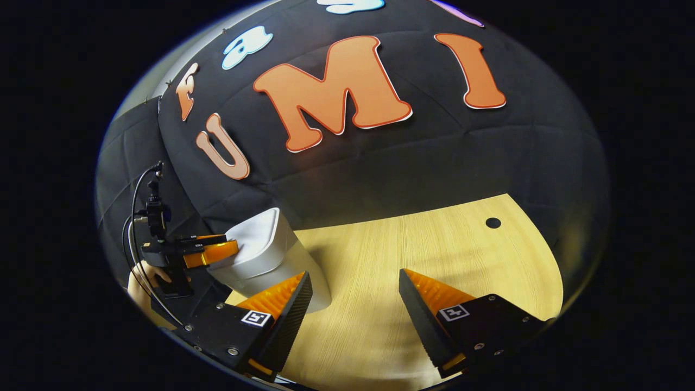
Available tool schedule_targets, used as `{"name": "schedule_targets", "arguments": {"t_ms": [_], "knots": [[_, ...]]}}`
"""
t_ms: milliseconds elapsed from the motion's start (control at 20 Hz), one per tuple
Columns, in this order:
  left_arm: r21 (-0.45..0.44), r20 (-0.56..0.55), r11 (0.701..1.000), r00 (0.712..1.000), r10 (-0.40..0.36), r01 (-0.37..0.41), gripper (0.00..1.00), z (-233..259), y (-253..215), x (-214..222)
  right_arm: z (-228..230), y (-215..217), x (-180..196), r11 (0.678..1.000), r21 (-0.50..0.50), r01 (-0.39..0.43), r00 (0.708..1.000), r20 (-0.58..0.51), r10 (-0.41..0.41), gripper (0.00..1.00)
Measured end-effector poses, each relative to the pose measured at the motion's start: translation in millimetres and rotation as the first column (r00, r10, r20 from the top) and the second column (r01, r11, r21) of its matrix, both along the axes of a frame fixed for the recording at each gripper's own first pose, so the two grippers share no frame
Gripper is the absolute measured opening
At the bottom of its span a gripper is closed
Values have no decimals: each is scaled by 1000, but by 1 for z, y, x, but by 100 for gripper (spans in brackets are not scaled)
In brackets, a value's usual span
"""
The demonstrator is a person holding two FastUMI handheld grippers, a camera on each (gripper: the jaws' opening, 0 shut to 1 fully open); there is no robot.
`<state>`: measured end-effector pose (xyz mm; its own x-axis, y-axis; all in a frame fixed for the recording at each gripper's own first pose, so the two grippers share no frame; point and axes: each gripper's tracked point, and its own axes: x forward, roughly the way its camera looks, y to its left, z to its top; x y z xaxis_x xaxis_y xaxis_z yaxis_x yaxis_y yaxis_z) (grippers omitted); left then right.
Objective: Press the lid of the desktop garbage bin to open it, pick up the crumpled paper on the desktop and throw it into the bin, then pick up the pop can on the desktop and drop it into the bin, and finally close the garbage bin lid.
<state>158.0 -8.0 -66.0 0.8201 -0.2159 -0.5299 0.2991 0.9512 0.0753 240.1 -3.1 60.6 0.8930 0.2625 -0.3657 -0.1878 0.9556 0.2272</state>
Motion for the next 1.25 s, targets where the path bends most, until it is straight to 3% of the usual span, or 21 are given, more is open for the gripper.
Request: {"name": "schedule_targets", "arguments": {"t_ms": [450,900,1250], "knots": [[-52,96,995,991,93,-88,97,21,2,3,15,-7,-1,999,-31,30,999,45,-29,96],[-176,262,984,961,85,-39,96,100,-46,-19,51,-14,-11,995,-83,61,986,160,-47,96],[-251,306,968,949,73,7,96,113,-81,-49,64,-26,-24,992,-97,82,971,232,-58,96]]}}
